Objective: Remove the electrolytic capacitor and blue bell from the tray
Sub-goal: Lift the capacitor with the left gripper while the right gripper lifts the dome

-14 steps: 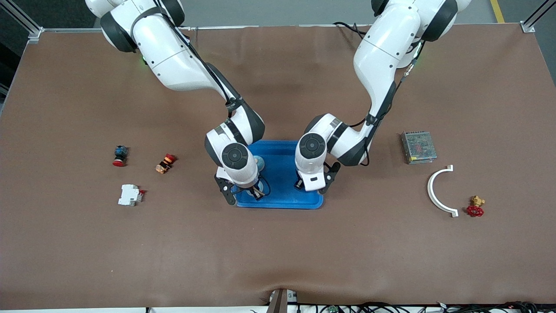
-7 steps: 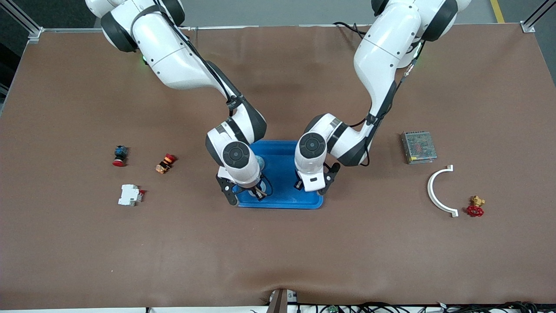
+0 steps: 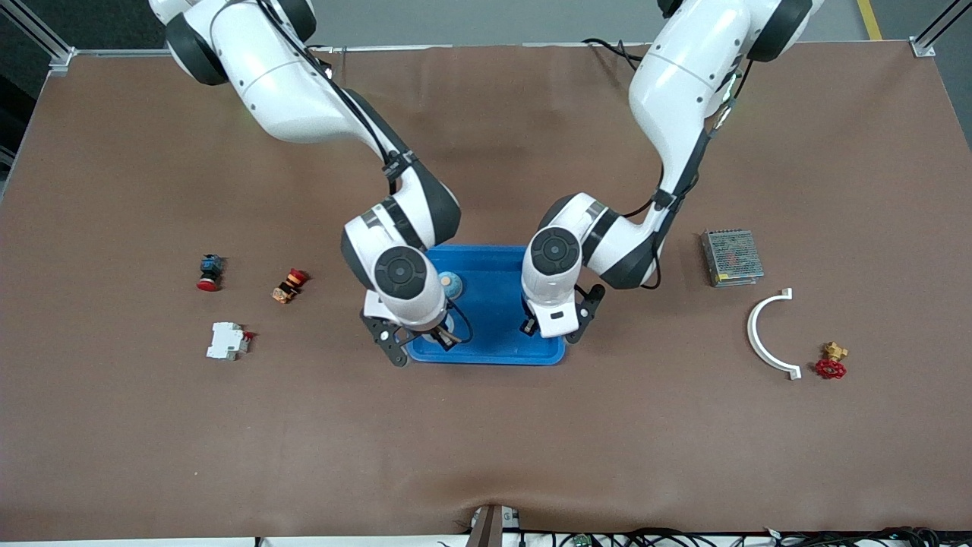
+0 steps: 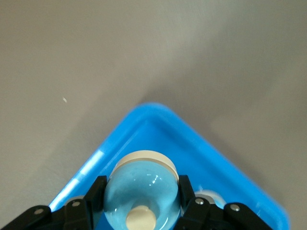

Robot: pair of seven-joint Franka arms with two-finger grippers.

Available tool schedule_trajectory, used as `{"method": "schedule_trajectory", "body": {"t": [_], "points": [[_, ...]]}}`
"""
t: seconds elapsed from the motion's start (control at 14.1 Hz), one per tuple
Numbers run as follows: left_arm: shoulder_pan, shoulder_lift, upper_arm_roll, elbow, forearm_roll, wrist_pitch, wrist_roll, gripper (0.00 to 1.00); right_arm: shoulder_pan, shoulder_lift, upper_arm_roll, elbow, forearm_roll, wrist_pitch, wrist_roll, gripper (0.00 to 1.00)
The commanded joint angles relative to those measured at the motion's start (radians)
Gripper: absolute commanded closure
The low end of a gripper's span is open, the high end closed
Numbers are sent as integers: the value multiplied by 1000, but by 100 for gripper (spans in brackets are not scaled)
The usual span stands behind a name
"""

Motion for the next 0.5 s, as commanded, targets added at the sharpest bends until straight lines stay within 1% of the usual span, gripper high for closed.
{"method": "schedule_trajectory", "body": {"t": [0.0, 0.28, 0.43], "points": [[30, -88, -1, -17, 25, -71, 66, 83, -69, -48, 10, -4, 3, -63, -184, 100], [60, -167, 0, -29, 23, -207, 290, 83, -188, -107, 9, -24, 3, -137, -482, 100], [77, -194, 0, -30, 25, -269, 380, 83, -265, -153, 7, -74, 3, -137, -661, 100]]}}
